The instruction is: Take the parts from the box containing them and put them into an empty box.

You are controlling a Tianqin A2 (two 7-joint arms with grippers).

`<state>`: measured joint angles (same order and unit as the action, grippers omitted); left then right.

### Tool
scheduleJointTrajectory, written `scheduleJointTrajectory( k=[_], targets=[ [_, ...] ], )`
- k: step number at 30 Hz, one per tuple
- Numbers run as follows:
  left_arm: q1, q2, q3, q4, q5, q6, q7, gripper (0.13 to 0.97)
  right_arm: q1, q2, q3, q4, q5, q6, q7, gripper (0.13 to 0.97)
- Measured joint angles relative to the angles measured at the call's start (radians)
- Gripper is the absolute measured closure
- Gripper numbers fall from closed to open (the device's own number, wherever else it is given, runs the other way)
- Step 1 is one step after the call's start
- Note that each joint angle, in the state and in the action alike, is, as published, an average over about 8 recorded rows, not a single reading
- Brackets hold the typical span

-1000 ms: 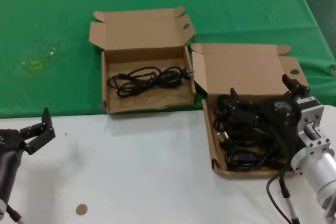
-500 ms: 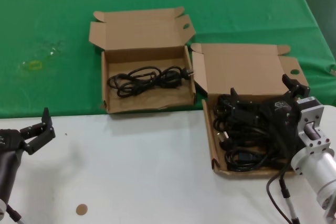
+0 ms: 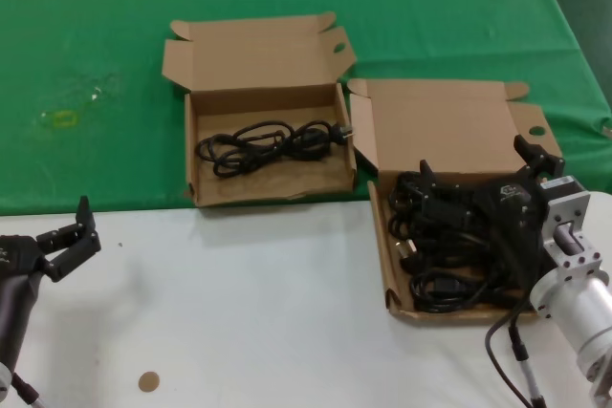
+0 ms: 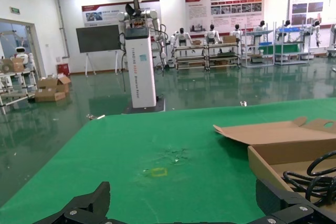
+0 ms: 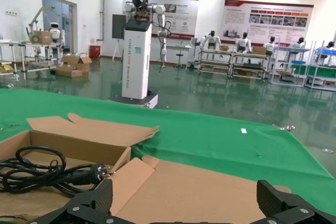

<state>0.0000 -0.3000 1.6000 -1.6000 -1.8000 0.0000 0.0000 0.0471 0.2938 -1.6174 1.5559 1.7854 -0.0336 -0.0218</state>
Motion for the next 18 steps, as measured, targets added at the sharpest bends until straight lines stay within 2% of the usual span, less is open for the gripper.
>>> scheduleJointTrajectory(
  k=[18],
  targets=[
    [0.000, 0.000, 0.000, 0.000, 0.000, 0.000, 0.000, 0.132, 0.000, 0.000, 0.000, 0.000, 0.000, 0.000, 0.000, 0.129]
  ],
)
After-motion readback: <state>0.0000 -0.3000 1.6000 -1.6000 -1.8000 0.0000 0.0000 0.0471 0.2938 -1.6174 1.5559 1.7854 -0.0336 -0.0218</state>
